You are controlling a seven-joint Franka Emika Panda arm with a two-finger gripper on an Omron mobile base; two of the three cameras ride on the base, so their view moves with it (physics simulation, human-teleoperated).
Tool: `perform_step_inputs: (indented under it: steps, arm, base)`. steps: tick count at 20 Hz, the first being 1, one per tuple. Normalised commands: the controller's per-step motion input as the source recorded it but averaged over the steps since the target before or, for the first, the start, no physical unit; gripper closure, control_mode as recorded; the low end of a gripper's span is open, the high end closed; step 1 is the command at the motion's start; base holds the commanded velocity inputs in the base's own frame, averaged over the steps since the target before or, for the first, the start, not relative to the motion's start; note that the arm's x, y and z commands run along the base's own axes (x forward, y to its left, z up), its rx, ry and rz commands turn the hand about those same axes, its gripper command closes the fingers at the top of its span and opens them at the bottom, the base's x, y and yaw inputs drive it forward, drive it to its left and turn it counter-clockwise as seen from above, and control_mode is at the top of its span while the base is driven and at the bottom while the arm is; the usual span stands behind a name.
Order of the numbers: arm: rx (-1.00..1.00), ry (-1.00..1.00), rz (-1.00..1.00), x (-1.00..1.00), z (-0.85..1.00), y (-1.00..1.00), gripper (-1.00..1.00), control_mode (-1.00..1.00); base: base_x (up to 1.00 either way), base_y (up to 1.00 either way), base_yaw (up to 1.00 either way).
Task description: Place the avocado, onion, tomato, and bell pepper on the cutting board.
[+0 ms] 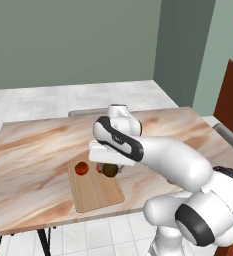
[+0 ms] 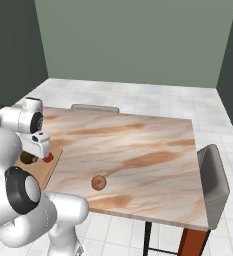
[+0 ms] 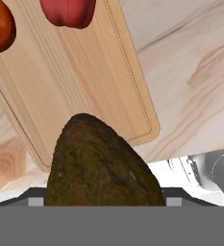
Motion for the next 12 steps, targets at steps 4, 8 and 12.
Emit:
perform_step_inputs:
  steps: [4, 8, 12]
  arm:
    - [0.0, -0.02, 0.01, 0.0, -0.38, 0.55, 1.0, -1.0]
    - [-0.01, -0.03, 0.0, 0.11, -0.38, 0.44, 1.0, -1.0]
    - [0.0, -0.05, 0.0, 0.26, -0.25, 0.31, 1.0, -1.0]
  base:
    - [0.0, 0.0, 0.0]
    - [0.0, 0.0, 0.0]
    - [0.0, 0.0, 0.0]
